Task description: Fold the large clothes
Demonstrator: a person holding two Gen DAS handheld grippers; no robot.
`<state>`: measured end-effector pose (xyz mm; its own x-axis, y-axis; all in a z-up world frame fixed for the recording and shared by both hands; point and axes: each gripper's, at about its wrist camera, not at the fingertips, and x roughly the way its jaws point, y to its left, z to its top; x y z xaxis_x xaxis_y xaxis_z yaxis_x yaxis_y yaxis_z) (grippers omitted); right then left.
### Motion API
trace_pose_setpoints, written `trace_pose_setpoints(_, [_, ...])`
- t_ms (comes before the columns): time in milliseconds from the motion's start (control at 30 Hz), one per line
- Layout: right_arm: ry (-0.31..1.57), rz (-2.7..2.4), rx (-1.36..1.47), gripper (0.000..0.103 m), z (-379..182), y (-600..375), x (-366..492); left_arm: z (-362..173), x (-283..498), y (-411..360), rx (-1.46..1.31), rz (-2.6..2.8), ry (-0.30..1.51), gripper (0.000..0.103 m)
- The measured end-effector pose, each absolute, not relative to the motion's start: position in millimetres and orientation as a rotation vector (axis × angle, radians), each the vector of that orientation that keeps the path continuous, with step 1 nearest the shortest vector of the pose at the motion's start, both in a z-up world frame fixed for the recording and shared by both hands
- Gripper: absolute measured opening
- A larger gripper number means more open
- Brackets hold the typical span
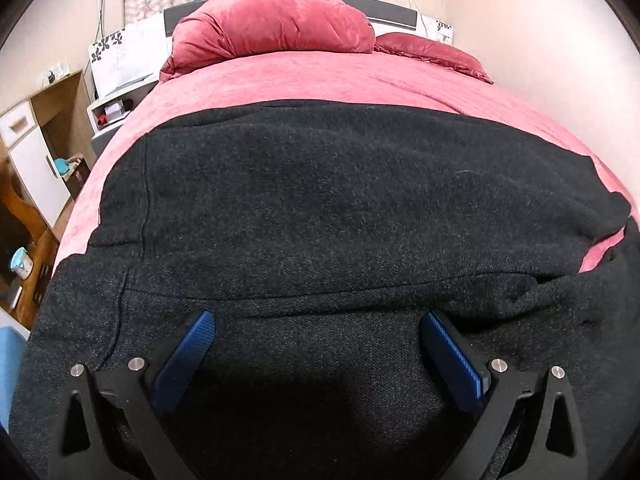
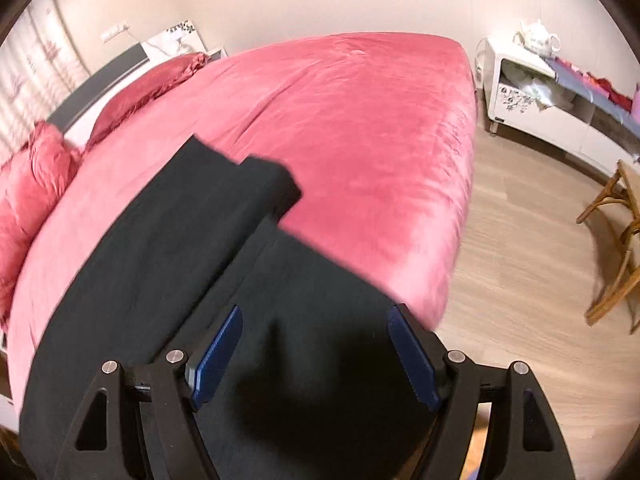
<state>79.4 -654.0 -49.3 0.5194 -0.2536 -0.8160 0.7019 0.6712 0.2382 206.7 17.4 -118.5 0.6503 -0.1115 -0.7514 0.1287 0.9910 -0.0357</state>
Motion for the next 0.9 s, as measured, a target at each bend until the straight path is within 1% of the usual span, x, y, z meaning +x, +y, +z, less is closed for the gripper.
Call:
trace_pose_setpoints(100, [0.824, -0.562, 0.561, 0.077, -53, -665, 82, -117, 208, 18, 0.014, -0.141, 0.855, 0.103])
trace_pose_setpoints(133, [0.834, -0.542, 0.553, 0.077, -55, -655, 85, -118, 210, 19, 0.014, -0.141, 0.855, 0.103])
trace_pose_setpoints(267, [0.962, -0.460, 0.481, 0.077, -74, -649, 116, -120, 207, 20, 0.019, -0.138, 0.855, 0.103])
trace_pose_setpoints(367, [0.999, -0.473, 0.405, 0.075, -85, -640, 123, -120, 203, 18, 0.020, -0.137, 0.855, 0.103])
trace_pose_setpoints(400, [0.988, -0.479, 0.401, 0.072, -86, -636, 121, -120, 204, 17, 0.021, -0.136, 0.855, 0.103])
trace_pose_setpoints(433, [0.982, -0.472, 0.402, 0.061, -86, -633, 119, -120, 204, 18, 0.022, -0.136, 0.855, 0.103])
trace_pose_setpoints(467, [0.980, -0.468, 0.392, 0.047, -85, -631, 117, -119, 204, 17, 0.022, -0.135, 0.855, 0.103])
trace_pose_setpoints(500, [0.979, -0.468, 0.377, 0.040, -84, -626, 118, -119, 205, 17, 0.023, -0.135, 0.855, 0.103])
trace_pose_setpoints(533, [0.973, -0.455, 0.363, 0.027, -80, -621, 114, -120, 206, 17, 0.024, -0.134, 0.855, 0.103])
trace_pose_setpoints(567, [0.968, -0.450, 0.349, 0.020, -76, -618, 111, -120, 207, 16, 0.026, -0.133, 0.855, 0.103])
trace_pose_setpoints(633, [0.939, -0.459, 0.312, 0.018, -64, -610, 98, -121, 206, 14, 0.030, -0.129, 0.853, 0.103])
trace_pose_setpoints(700, [0.891, -0.501, 0.323, 0.017, -49, -621, 87, -121, 205, 13, 0.031, -0.128, 0.852, 0.103])
trace_pose_setpoints(800, [0.816, -0.568, 0.493, 0.017, -40, -651, 70, -121, 205, 13, 0.030, -0.126, 0.852, 0.103])
trace_pose_setpoints(900, [0.773, -0.626, 0.633, 0.015, -52, -675, 71, -121, 203, 11, 0.031, -0.123, 0.851, 0.103])
